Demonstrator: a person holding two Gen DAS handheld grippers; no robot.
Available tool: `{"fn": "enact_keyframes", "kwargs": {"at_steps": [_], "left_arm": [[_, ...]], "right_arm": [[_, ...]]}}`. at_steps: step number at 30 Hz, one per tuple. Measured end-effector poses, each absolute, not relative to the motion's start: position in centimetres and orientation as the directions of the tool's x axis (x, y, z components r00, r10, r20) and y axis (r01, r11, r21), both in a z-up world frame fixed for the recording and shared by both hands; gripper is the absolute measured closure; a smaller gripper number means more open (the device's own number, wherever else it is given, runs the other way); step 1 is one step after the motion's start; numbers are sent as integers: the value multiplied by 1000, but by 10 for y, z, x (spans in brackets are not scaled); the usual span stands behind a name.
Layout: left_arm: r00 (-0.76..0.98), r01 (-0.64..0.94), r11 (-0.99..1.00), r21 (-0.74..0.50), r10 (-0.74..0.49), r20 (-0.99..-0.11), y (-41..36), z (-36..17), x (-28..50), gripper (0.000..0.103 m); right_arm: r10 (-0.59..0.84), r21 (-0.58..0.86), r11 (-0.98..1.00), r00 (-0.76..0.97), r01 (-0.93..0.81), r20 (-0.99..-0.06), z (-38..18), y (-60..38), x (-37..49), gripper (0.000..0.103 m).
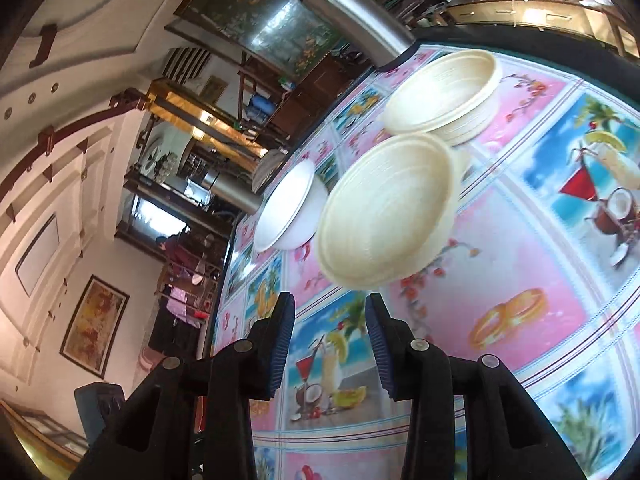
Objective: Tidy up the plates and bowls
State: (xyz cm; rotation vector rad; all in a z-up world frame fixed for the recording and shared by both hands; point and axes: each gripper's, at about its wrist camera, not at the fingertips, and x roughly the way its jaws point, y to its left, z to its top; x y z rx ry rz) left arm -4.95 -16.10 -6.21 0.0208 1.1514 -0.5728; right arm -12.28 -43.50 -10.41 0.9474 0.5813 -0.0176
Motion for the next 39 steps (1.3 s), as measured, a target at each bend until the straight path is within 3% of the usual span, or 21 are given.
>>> {"fn": "enact_keyframes", "kwargs": {"at_steps": [18,26,39], "left_arm": [[186,347,841,-416,-496,-848,-249,-79,68,79],[161,306,825,-476,-537,-828,-252,-95,80,78],[167,392,789,-473,-567,-807,-260,-90,68,78]], "right_arm": [[205,819,459,856,345,-475,-131,-526,-86,63],[236,819,459,841,345,-487,-145,-526,-77,63],[228,805,476,835,353,-501,-145,-522,-71,63]]}}
